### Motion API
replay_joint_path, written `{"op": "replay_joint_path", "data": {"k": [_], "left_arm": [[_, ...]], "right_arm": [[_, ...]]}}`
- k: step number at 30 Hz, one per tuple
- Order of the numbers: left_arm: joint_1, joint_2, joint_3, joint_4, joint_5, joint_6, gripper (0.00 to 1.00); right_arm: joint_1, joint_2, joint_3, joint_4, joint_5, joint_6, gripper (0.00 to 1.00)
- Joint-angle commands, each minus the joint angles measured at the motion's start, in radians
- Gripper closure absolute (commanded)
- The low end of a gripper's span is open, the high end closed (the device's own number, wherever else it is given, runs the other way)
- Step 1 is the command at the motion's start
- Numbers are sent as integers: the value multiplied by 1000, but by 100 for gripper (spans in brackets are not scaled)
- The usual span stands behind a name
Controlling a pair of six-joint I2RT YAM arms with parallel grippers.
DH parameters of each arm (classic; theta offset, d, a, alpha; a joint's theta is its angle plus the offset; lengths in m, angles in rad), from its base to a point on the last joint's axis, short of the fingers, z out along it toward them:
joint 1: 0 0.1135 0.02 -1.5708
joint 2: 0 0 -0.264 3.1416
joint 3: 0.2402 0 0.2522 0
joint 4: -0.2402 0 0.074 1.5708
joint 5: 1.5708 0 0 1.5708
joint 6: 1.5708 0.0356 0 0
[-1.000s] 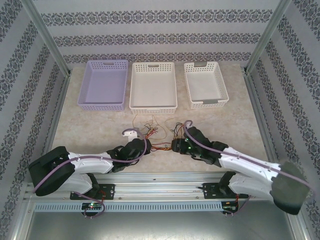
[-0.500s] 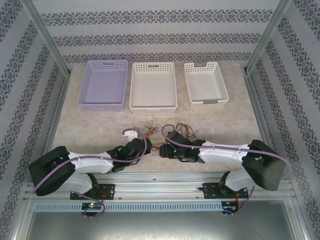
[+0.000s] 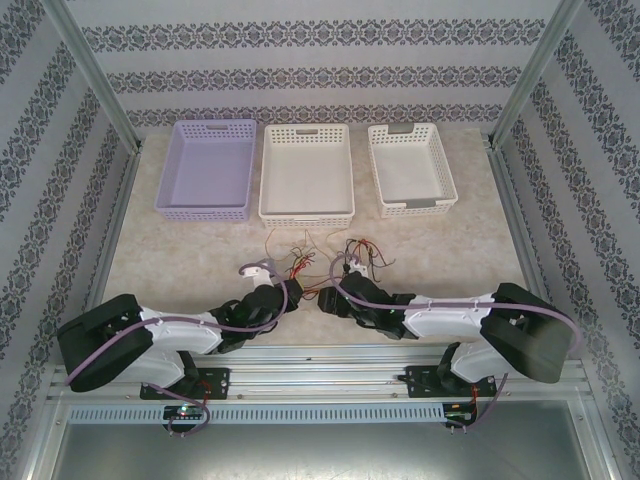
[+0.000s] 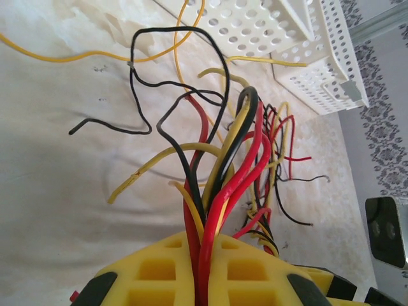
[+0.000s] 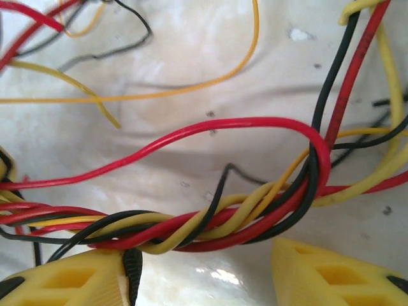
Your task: Untangle the cables
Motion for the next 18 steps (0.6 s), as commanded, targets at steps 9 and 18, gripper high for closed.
{"op": "replay_joint_path", "data": {"k": [9,18], "left_arm": [[-43,91,-39,264,29,-46,100],[-53,110,-29,322,16,-61,100]], "right_arm": [[6,-148,-139,286,145,128,41],[9,-324,-183,194,190,182,37]]}}
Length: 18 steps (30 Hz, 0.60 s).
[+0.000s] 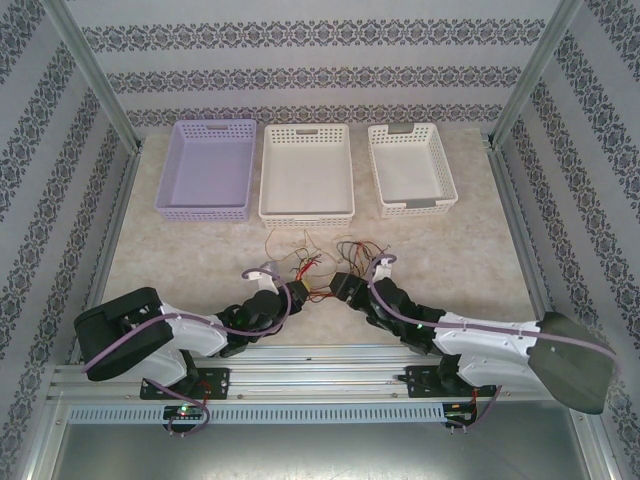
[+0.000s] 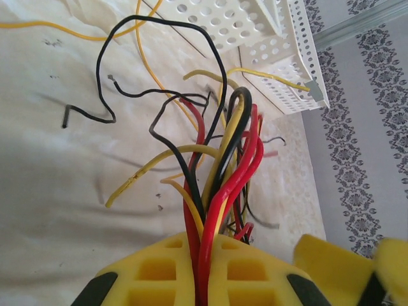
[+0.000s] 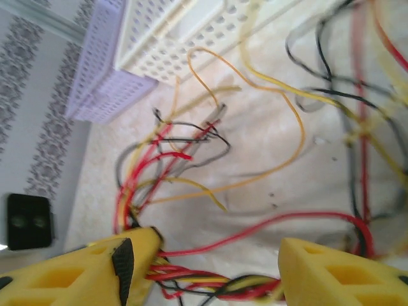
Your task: Untangle the cables
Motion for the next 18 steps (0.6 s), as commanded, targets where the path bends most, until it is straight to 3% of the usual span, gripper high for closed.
{"op": "replay_joint_path", "data": {"k": [1,8,14,18], "left_arm": [[-26,5,9,92,-2,-13,100],[-43,-25,30,48,-62,-19,100],[-49,-98,55,-83,-131,-4,100],[-55,-101,69,-87,-139,8,100]], "right_arm": [[8,-13,-8,-15,33,55,37],[28,52,-15,-41,-27,231,39],[89,45,0,-128,27,313,35],[100,79,2,-107,62,331,32]]}}
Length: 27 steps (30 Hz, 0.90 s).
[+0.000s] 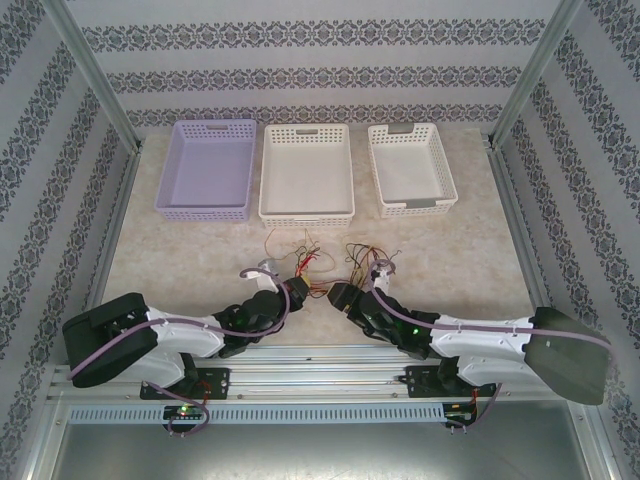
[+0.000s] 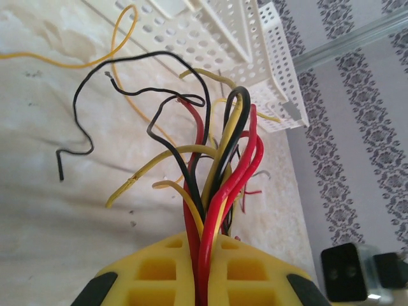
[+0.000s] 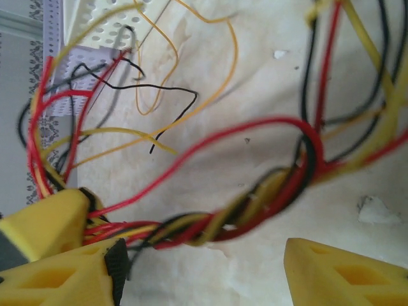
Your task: Untangle the cables
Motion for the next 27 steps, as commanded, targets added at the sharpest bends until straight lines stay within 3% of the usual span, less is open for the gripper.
{"op": "replay_joint_path", "data": {"k": [1,7,13,20,27], "left_arm": [[-27,-17,35,-15,-48,7,100],[-47,5,31,23,-47,9,100],[-70,20,-5,73,-61,-17,100],[-82,68,-5,164,-56,-20,100],[-105,109,0,268,-42,-22,100]], "right_arm": [[8,39,8,9,48,53,32],[16,76,38,86,94,27,32],[13,13,26,139,197,-60,30],[-19,20,21,155,173,-46,32],[-30,30,25,169,155,-49,48]]}}
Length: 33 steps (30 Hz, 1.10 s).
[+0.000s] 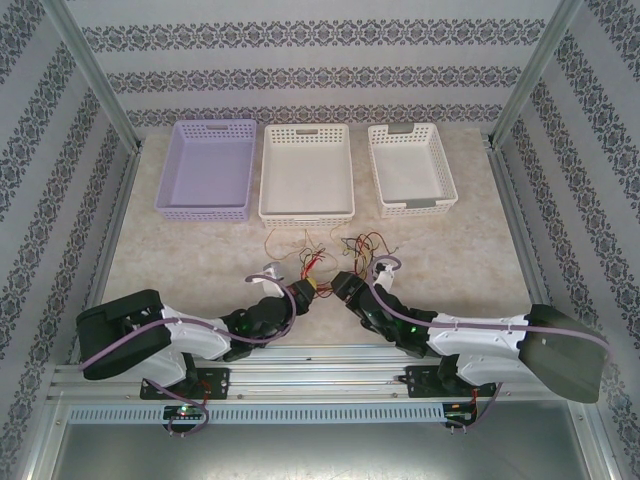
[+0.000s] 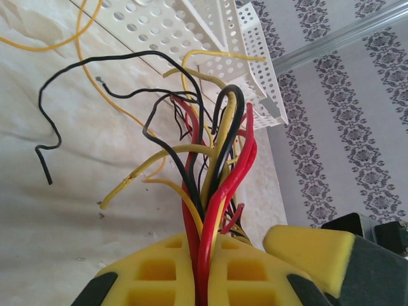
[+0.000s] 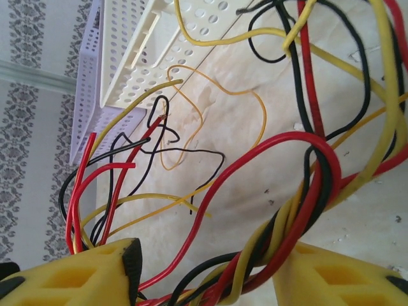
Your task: Untangle the cables
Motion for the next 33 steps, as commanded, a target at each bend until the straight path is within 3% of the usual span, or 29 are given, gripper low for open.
{"op": "replay_joint_path", "data": {"k": [1,6,11,12,18,20,26,29,33], "left_arm": [[-35,20,0,142,18,-9,100],[-51,16,-5,188,31,1,100],[-56,-10,-40,183,39,11,100],[-56,-16,-50,176,38,6,99],[-56,-137,-132,122,22,11,56],[-55,-228,-134,35,24,41,49],[-52,-673,-5,-573,-17,233,18],[-46,-819,54,-744,-53,332,11],[-20,-877,124,-892,-23,401,9]], "right_arm": [[-17,4,15,64,13,-19,49],[-29,-22,12,67,4,-43,74],[-42,-144,4,-10,32,-162,100],[-47,-172,3,-36,36,-180,100],[-118,-341,-4,-232,22,-318,100],[-157,-389,-16,-253,-24,-366,100],[-288,-477,28,-297,-267,-591,100],[-356,-467,54,-278,-428,-645,100],[-405,-421,115,-255,-625,-688,100]]}}
